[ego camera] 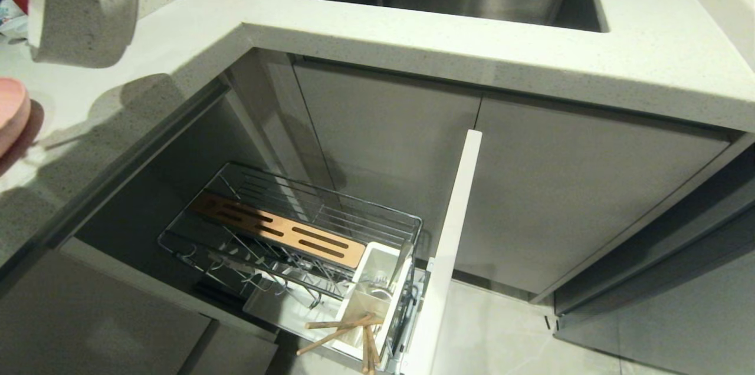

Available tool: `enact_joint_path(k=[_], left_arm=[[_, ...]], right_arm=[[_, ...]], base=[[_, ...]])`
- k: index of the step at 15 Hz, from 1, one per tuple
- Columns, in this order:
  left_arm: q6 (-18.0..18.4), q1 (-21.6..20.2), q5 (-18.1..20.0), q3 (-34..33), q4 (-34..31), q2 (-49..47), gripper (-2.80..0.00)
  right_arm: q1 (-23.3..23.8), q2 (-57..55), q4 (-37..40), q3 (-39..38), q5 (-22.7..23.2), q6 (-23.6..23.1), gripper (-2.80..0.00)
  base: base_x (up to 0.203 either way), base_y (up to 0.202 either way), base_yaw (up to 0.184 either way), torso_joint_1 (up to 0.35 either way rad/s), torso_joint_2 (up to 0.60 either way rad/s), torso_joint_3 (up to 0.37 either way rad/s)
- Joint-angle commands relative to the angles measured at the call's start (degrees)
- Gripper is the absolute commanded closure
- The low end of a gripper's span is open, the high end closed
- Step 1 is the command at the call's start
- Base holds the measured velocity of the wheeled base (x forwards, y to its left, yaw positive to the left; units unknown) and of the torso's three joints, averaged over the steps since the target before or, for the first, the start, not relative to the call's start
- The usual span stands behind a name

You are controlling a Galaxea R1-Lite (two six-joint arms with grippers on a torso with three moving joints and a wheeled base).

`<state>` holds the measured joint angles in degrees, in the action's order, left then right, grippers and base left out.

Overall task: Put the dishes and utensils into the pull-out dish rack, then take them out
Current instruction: Pick up the bowl and place it in the cupboard

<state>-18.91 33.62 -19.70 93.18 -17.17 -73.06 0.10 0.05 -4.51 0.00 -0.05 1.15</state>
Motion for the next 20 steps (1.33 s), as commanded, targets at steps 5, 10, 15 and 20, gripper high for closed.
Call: enact_joint_path(k=[5, 10, 15, 20], left_arm=[[-14.25, 13.95, 6.52, -19.58, 10.82, 6.68, 0.0], [-30.2, 8.22, 6.27, -25.9, 19.71, -0.89, 0.0], [-35.69, 4.83, 2.16, -33.52, 32.69, -6.91, 0.0], [-41.8, 4.55, -2.67, -36.01, 43.39, -15.01, 0.0]], right_arm=[[-0.01, -0.05, -0.06, -1.52, -0.04, 0.0, 0.0], [-0.01, -0.05, -0.06, -1.49, -0.04, 0.0, 0.0], [-0.01, -0.05, -0.06, -1.5, 0.02, 0.0, 0.0], [-0.01, -0.05, -0.06, -1.57, -0.03, 0.0, 0.0]], base=[[0.0, 0.0, 0.0, 0.0, 0.0, 0.0], [0.0, 0.0, 0.0, 0.0, 0.0, 0.0], [0.0, 0.0, 0.0, 0.0, 0.0, 0.0], [0.0, 0.0, 0.0, 0.0, 0.0, 0.0]])
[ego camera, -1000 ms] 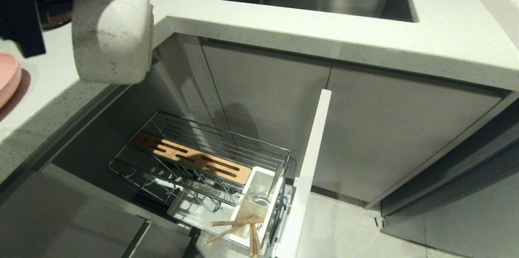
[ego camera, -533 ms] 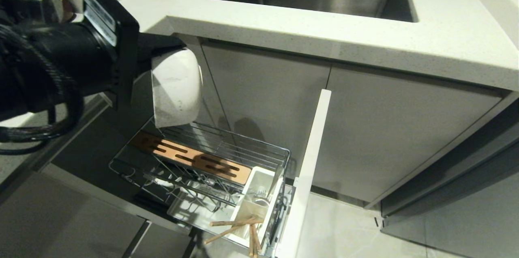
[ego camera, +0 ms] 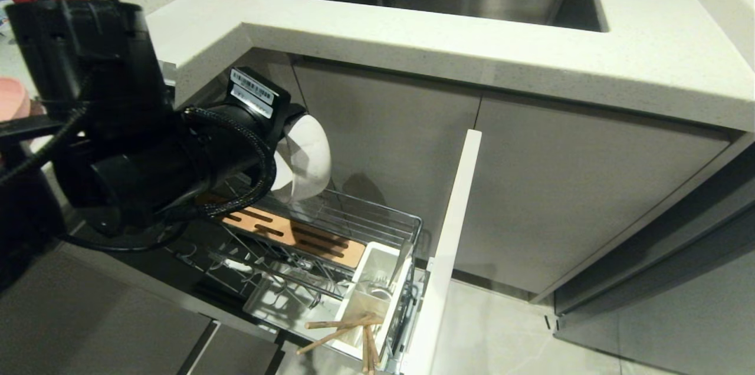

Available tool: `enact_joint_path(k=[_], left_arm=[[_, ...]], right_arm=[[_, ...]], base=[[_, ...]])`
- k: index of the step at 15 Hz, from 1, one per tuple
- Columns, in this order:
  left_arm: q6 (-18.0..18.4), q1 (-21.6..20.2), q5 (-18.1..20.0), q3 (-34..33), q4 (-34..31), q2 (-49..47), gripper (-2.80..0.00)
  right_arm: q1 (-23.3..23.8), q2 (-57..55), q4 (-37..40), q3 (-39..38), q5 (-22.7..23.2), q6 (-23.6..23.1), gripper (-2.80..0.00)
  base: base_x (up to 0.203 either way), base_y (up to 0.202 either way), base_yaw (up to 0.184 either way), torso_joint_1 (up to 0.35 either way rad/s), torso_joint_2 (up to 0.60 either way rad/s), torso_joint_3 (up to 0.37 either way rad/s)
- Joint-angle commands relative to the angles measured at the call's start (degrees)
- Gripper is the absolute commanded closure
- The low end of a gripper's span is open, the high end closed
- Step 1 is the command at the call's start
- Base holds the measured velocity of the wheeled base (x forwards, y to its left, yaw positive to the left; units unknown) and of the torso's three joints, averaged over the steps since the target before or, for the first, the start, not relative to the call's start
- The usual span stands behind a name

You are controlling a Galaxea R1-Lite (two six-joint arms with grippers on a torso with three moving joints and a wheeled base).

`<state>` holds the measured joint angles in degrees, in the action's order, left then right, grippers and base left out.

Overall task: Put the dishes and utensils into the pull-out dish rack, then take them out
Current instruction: Pick up the bowl and place it in the cupboard

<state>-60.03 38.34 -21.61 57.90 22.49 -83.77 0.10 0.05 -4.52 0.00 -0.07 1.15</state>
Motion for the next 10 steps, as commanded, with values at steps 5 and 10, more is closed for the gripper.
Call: enact_joint_path(k=[5, 10], left_arm=[[-2.8, -2.57, -3.73, -4.88, 18.26, -12.86, 0.0], [-2.55, -4.41, -4.73, -8.66, 30.92, -17.6, 0.0]], right_arm=[[-0.01, -0.05, -0.05, -1.58, -0.01, 0.0, 0.0], [-0.01, -0.05, -0.05, -1.5, -0.01, 0.0, 0.0]], base=[[0.0, 0.0, 0.0, 0.0, 0.0, 0.0], [0.0, 0.0, 0.0, 0.0, 0.0, 0.0]])
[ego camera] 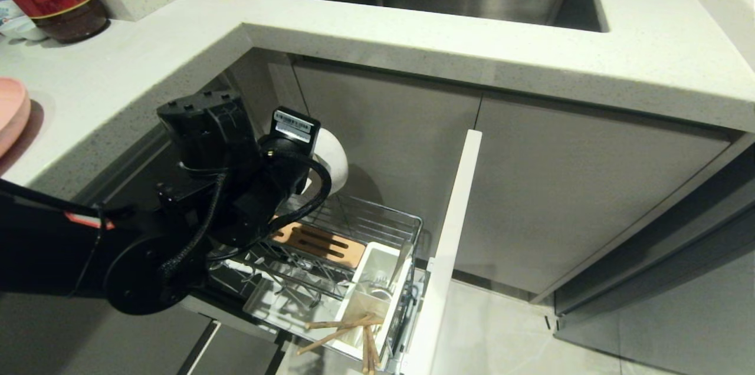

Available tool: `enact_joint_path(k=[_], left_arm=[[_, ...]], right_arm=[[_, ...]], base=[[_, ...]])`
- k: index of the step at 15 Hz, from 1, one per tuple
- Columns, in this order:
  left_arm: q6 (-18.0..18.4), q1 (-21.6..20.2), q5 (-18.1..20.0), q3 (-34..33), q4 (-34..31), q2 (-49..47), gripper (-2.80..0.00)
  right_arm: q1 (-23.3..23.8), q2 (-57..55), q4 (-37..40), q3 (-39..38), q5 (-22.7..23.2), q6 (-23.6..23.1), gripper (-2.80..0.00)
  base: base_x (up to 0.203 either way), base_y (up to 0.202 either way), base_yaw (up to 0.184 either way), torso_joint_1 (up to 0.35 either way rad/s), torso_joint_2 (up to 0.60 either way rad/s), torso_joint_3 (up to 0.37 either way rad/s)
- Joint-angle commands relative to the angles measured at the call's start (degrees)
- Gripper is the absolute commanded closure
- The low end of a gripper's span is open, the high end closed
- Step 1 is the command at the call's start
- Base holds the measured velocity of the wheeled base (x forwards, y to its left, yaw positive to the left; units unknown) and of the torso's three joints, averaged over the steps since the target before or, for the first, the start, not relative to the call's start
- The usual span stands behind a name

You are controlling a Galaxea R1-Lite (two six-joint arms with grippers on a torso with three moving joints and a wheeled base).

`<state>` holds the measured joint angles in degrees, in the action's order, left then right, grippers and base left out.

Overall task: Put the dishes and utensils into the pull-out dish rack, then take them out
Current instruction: Pick up the bowl and place it in the cupboard

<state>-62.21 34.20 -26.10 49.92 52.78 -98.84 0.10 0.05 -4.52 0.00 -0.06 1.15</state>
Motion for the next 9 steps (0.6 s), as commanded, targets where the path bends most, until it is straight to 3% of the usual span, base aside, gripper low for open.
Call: enact_joint_path(k=[1, 3, 9], left_arm=[[-0.47, -0.26, -0.5, -1.02, 0.77, -3.02, 0.0], [-0.63, -0.18, -0.68, -1.51, 2.85, -4.49, 0.0], [-0.55, -0.27, -0.61, -5.78, 17.29, -10.41, 0.0]], right_arm=[[-0.01, -0.05, -0.05, -1.57, 0.01, 0.0, 0.0], [-0.01, -0.05, -0.05, -1.5, -0.02, 0.0, 0.0], [-0.01, -0.05, -0.05, -1.56, -0.03, 0.0, 0.0]], base=[[0.0, 0.0, 0.0, 0.0, 0.0, 0.0], [0.0, 0.0, 0.0, 0.0, 0.0, 0.0], [0.0, 0.0, 0.0, 0.0, 0.0, 0.0]])
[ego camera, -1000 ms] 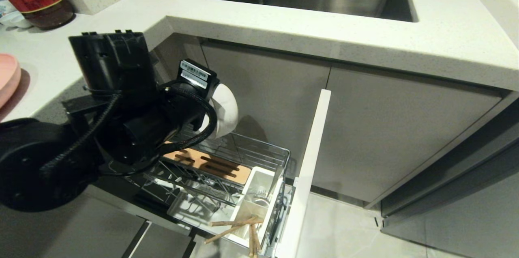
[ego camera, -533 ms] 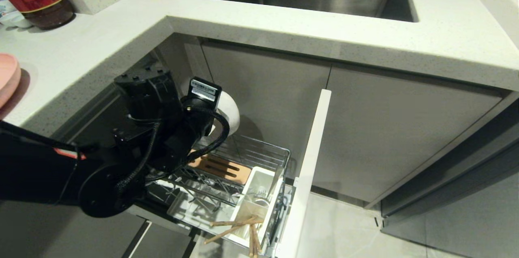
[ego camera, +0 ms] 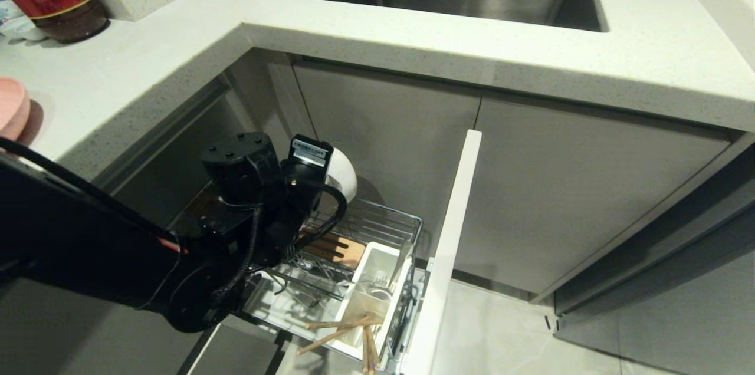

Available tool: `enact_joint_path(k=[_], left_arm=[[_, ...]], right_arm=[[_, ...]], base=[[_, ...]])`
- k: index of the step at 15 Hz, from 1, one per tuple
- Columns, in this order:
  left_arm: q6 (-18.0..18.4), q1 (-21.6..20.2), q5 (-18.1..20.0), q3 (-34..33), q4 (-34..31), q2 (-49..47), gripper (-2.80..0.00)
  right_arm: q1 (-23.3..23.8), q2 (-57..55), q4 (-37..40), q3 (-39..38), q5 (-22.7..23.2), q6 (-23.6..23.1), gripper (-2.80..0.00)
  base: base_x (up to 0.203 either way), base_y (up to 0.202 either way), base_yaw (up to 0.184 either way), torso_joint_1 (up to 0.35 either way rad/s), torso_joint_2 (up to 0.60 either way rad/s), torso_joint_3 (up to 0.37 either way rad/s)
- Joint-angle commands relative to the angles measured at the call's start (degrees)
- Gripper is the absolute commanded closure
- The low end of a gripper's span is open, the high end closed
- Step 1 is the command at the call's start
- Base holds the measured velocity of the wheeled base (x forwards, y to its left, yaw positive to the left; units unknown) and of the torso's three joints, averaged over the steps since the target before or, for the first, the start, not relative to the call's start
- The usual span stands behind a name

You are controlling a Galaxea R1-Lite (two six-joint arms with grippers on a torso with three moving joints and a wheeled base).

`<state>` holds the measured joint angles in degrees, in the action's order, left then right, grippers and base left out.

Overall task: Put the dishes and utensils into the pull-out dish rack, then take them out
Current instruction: Pick up the bowl and place it in the cupboard

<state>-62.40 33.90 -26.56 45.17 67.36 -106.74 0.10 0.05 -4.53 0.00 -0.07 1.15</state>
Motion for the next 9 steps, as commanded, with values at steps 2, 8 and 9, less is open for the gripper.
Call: enact_joint_path(k=[2, 8, 9], left_arm=[[-0.26, 0.03, -0.15, -1.96, 5.64, -4.13, 0.0], [-0.44, 0.11, 0.77, -5.04, 12.57, -5.89, 0.0], [-0.54, 0.04, 1.76, -5.48, 12.82, -5.9, 0.0]], right_arm=[[-0.01, -0.05, -0.05, -1.51, 0.02, 0.0, 0.0], [-0.01, -0.05, -0.05, -1.51, -0.01, 0.0, 0.0], [-0.01, -0.05, -0.05, -1.5, -0.01, 0.0, 0.0]], base=[[0.0, 0.0, 0.0, 0.0, 0.0, 0.0], [0.0, 0.0, 0.0, 0.0, 0.0, 0.0], [0.0, 0.0, 0.0, 0.0, 0.0, 0.0]])
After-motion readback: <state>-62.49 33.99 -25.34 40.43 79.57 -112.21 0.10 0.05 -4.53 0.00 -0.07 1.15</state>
